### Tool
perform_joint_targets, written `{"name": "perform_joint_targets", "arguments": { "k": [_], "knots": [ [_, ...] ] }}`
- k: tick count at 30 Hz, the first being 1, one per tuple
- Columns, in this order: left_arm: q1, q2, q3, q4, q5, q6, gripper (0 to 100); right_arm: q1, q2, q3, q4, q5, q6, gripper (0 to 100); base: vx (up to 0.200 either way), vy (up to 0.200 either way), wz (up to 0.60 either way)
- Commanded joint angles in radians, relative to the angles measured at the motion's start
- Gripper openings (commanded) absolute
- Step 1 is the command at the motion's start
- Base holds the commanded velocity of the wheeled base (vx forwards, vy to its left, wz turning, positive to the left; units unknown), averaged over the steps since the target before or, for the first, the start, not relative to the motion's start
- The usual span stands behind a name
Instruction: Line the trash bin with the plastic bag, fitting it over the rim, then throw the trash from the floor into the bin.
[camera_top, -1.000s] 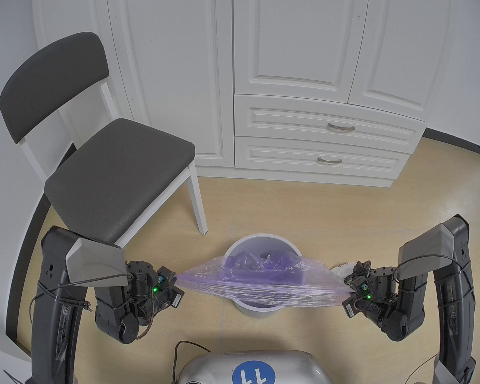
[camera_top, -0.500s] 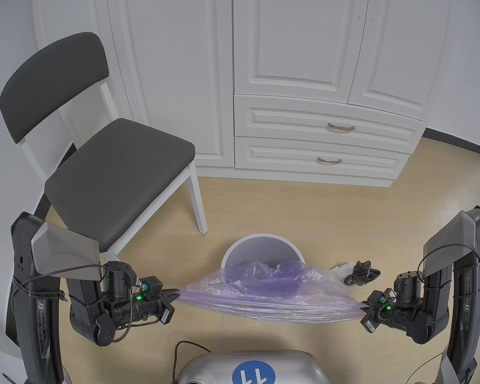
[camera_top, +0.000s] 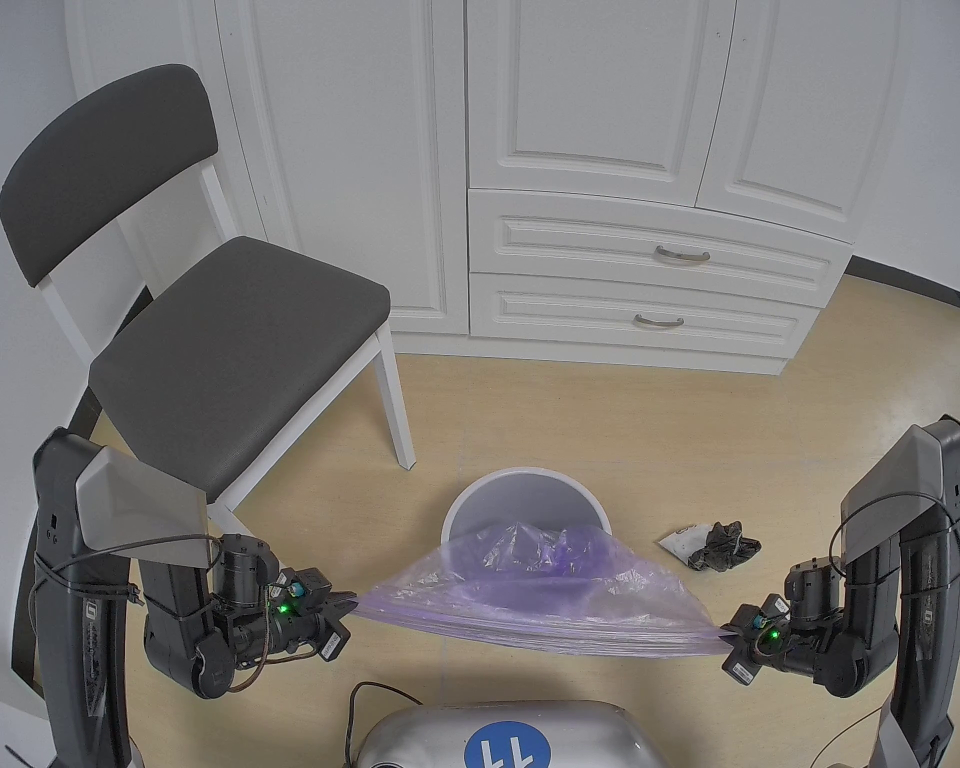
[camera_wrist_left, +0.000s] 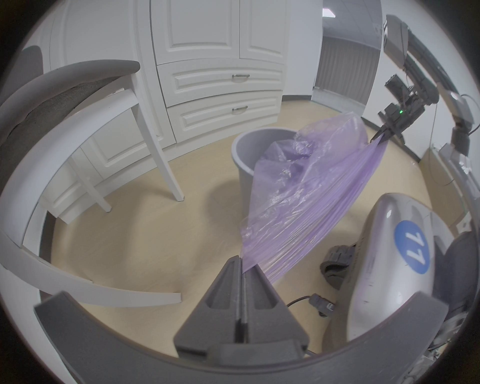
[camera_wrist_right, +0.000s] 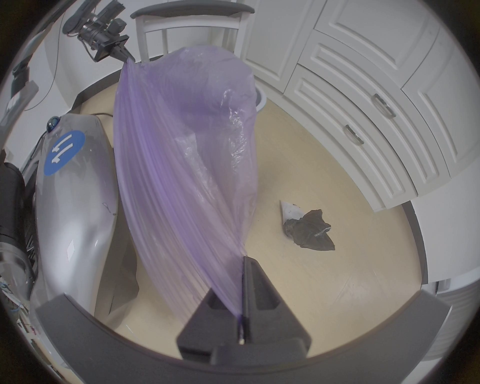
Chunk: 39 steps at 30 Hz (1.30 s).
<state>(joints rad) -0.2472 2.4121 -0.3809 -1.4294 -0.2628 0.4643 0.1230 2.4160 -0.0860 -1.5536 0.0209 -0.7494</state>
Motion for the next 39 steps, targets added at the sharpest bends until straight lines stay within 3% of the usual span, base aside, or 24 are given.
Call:
{"name": "perform_joint_targets", "arguments": {
  "k": [1,5,8,14,20,27,31,33,39],
  "knots": [
    [-0.017,0.068,-0.047,0.000,0.069,0.017,0,0.035,0.057,-0.034,-0.017,-0.050,-0.002,0,0.000,0.000,0.00],
    [-0.004,0.108,-0.122,0.050,0.083,0.045,0,0.040,0.098,-0.124,-0.017,-0.111,0.005,0,0.000,0.000,0.00],
    [0.023,0.099,-0.193,0.213,0.091,0.108,0,0.044,0.132,-0.190,-0.017,-0.137,-0.008,0,0.000,0.000,0.00],
    [0.032,0.101,-0.309,0.319,0.096,0.123,0,0.041,0.146,-0.261,-0.017,-0.142,-0.013,0,0.000,0.000,0.00],
    [0.025,0.094,-0.466,0.418,0.148,0.123,0,0.035,0.166,-0.350,-0.017,-0.162,-0.011,0,0.000,0.000,0.00],
    [0.025,0.039,-0.429,0.412,0.135,0.103,0,0.018,0.112,-0.308,-0.017,-0.164,0.004,0,0.000,0.000,0.00],
    [0.025,0.007,-0.343,0.311,0.108,0.031,0,0.001,0.060,-0.281,-0.017,-0.139,0.025,0,0.000,0.000,0.00],
    [0.026,0.008,-0.319,0.271,0.071,0.031,0,0.001,0.057,-0.259,-0.017,-0.127,0.028,0,0.000,0.000,0.00],
    [0.025,0.018,-0.317,0.259,0.059,0.030,0,0.000,0.058,-0.258,-0.017,-0.116,0.030,0,0.000,0.000,0.00]
  ]
}}
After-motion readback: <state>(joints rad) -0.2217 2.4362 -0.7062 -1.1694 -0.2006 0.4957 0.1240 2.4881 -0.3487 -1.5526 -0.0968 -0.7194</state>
